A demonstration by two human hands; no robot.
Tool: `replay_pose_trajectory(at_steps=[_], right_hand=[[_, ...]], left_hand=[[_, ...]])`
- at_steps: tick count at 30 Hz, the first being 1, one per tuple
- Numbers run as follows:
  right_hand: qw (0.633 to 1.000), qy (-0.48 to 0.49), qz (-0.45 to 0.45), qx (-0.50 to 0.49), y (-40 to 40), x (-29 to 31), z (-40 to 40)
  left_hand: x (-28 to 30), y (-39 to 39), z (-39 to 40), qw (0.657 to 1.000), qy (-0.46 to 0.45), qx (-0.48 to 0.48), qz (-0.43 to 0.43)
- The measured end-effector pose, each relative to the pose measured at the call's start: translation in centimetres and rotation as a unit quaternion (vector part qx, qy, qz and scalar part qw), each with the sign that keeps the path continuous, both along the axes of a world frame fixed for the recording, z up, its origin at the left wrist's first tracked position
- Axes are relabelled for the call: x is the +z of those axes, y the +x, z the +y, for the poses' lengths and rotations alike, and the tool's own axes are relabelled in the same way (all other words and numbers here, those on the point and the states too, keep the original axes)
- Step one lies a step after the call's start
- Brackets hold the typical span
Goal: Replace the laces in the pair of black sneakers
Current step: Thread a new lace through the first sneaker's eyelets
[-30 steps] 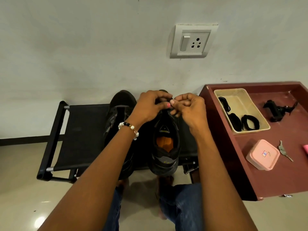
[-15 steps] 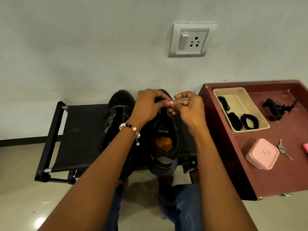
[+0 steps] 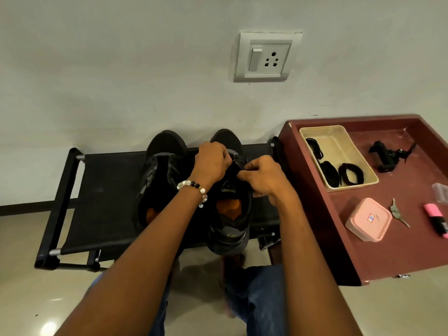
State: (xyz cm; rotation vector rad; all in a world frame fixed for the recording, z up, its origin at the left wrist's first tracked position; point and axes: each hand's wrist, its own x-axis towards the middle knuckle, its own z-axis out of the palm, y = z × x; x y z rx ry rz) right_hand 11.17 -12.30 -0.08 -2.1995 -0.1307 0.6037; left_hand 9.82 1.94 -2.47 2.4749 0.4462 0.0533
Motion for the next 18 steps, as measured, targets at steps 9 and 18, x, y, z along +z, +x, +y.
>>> replay_pose_trajectory(at_steps=[9,18], right_hand=[[0.999,-0.018,-0.033,0.033,0.1,-0.1,-0.2],[0.996,-0.019,-0.030,0.080,0.7,-0.6,-0.4]], left_hand=[[-1.2,0.3,-0.5,1.000,-0.003,0.013,0.010],[-2.5,0.3,-0.7,0.999,-0.027,0.040,-0.011]])
